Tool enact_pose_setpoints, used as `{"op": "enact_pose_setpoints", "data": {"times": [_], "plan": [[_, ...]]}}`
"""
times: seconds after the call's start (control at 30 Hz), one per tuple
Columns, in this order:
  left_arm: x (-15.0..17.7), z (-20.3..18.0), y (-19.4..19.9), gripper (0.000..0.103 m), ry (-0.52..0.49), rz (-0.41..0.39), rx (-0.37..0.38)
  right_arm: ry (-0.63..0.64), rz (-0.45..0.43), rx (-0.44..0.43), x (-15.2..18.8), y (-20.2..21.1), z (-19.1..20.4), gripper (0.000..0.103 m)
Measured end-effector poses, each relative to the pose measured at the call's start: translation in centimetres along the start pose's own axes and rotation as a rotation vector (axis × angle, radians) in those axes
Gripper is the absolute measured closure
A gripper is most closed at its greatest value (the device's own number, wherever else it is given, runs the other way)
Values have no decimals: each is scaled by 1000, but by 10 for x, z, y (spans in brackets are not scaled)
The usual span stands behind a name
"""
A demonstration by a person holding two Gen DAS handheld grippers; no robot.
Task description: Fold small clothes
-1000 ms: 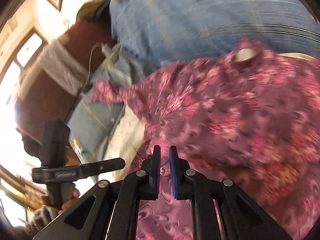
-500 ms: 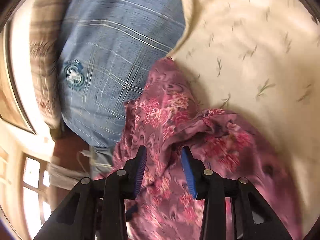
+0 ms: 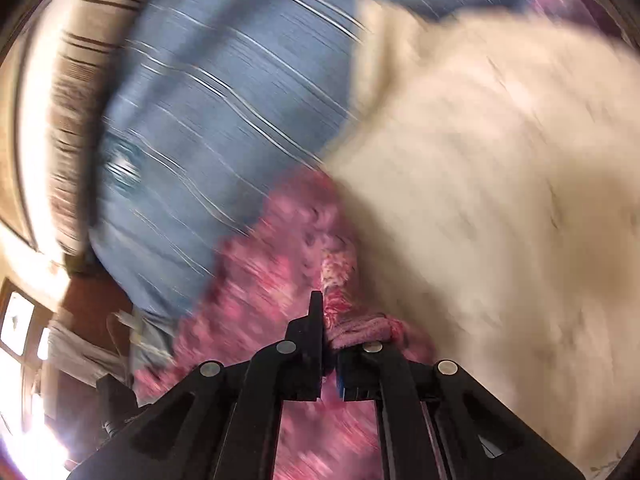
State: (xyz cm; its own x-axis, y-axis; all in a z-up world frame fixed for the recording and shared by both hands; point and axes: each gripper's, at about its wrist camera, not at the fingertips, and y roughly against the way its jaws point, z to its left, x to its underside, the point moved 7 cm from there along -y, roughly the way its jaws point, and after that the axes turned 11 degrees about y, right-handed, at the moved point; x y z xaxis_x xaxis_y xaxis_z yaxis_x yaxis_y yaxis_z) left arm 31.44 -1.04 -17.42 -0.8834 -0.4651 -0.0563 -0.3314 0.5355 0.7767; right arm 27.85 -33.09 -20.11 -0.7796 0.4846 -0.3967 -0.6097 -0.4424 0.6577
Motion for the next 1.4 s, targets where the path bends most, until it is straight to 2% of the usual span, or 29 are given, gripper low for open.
{"op": "enact_pose_setpoints", "data": {"times": [0.1,0.17,0.23,0.27,0.3,0.33,0.4,0.47,0.57,0.6,0.63,0.67,0.7,0.73,0.77,0.83,0.87,0.9,0.93,0.97,1.0,1.03,1.13,1.17,1.23,1.3,1.33,1.37,1.4], "plan": [[2,3,22,85,-10,8,45,-10,-1,-31,9,20,4,91],[4,2,49,77,-57,-20,76,49,-16,-33,6,42,18,89],[-2,-1,75,52,-102,-77,88,125,-72,-24,-7,65,34,88],[-1,-2,85,44,-116,-102,87,152,-99,-22,-17,75,38,85],[-7,-6,94,28,-133,-137,78,174,-117,-20,-24,79,42,72],[-15,-10,97,21,-148,-160,62,195,-131,-7,-35,80,47,56],[-29,-13,91,21,-160,-160,6,217,-100,7,-57,59,56,46],[-36,-11,66,22,-135,-106,-48,252,-46,28,-71,33,64,46],[-42,-7,23,29,-64,-1,-68,322,-18,140,-89,-11,66,46],[-42,-7,17,39,-54,11,-63,321,2,141,-91,-28,66,46],[-43,-9,12,55,-45,9,-61,319,32,149,-90,-43,61,46],[-46,-14,7,61,-52,2,-53,320,63,166,-89,-56,58,46],[-48,-21,7,75,-67,-5,-47,327,96,173,-85,-66,55,55],[-50,-29,9,83,-84,-24,-37,353,121,167,-86,-74,60,102],[-56,-34,9,84,-100,-60,-28,393,82,149,-93,-70,70,97],[-66,-40,15,84,-136,-152,-58,441,-50,118,-110,-51,85,100],[-75,-39,12,84,-155,-202,-125,434,-50,142,-113,-52,80,100],[-78,-34,5,84,-152,-210,-176,425,-3,190,-114,-61,70,100],[-79,-27,-5,84,-141,-191,-218,418,67,259,-111,-74,55,100],[-77,-20,-15,84,-119,-151,-227,408,125,309,-106,-82,41,99],[-74,-18,-15,84,-112,-149,-206,388,145,314,-102,-84,35,98],[-70,-20,-9,84,-125,-153,-195,351,121,284,-101,-75,34,93],[-60,-23,16,84,-132,-143,-132,293,-10,125,-97,-25,51,93],[-57,-27,27,82,-129,-160,-100,298,-21,88,-93,-14,57,93],[-48,-29,50,59,-141,-193,-53,326,-15,14,-74,8,73,92],[-38,-29,51,51,-158,-205,-59,335,12,-12,-44,19,73,91],[-32,-25,45,51,-164,-186,-79,332,28,-9,-33,20,67,91],[-28,-19,34,51,-162,-152,-106,330,61,47,-18,14,55,92],[-23,-11,22,53,-148,-112,-134,326,122,141,-3,2,38,90]]}}
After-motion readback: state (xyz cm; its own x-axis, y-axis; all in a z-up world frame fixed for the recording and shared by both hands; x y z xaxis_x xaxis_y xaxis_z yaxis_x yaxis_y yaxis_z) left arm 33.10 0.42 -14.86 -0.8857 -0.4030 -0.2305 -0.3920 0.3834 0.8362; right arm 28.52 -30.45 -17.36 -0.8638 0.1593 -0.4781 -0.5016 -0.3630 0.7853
